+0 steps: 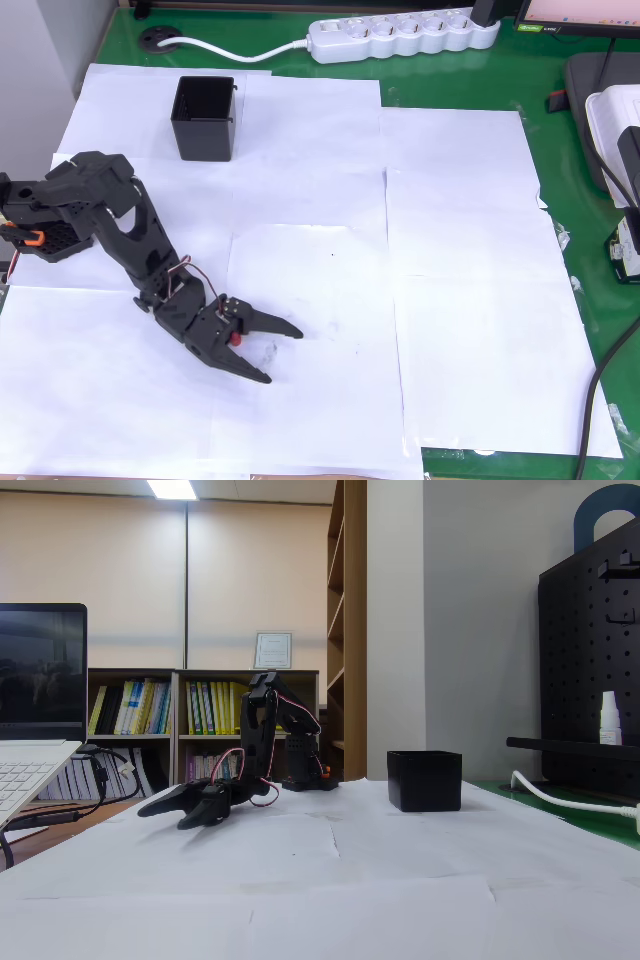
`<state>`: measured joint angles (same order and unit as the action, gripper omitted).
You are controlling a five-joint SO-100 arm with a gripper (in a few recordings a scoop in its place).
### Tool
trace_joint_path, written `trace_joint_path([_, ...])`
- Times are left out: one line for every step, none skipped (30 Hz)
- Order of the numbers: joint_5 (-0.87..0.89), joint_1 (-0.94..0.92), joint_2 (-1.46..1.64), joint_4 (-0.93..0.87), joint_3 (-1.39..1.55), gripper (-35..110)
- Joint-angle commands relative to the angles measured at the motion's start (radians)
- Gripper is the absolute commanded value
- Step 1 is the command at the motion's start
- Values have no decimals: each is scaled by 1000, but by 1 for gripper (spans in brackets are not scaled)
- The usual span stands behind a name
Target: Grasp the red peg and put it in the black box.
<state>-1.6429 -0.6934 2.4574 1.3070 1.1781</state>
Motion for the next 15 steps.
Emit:
trace_joint_path([2, 3, 20, -26, 60, 33])
trace_joint_path([2, 5, 21, -32, 69, 33])
trace_joint_path([3, 6, 21, -38, 77, 33])
trace_joint_path([3, 9, 21, -46, 80, 33])
trace_joint_path([3, 9, 18, -52, 80, 33])
trace_joint_path([3, 11, 12, -57, 75, 33])
trace_joint_path([3, 12, 0, -61, 61, 33])
trace_joint_path([2, 12, -21, -71, 31, 33])
trace_joint_path([-2, 12, -57, -77, -17, 33])
trace_joint_path([-3, 12, -103, -84, -81, 33])
trace_joint_path([-3, 17, -160, -97, -155, 33])
trace_joint_path([-3, 20, -213, -106, -232, 33])
trace_joint_path([-5, 23, -265, -117, -311, 33])
trace_joint_path([-5, 26, -325, -127, -383, 33])
trace_joint_path([-5, 32, -379, -133, -448, 34])
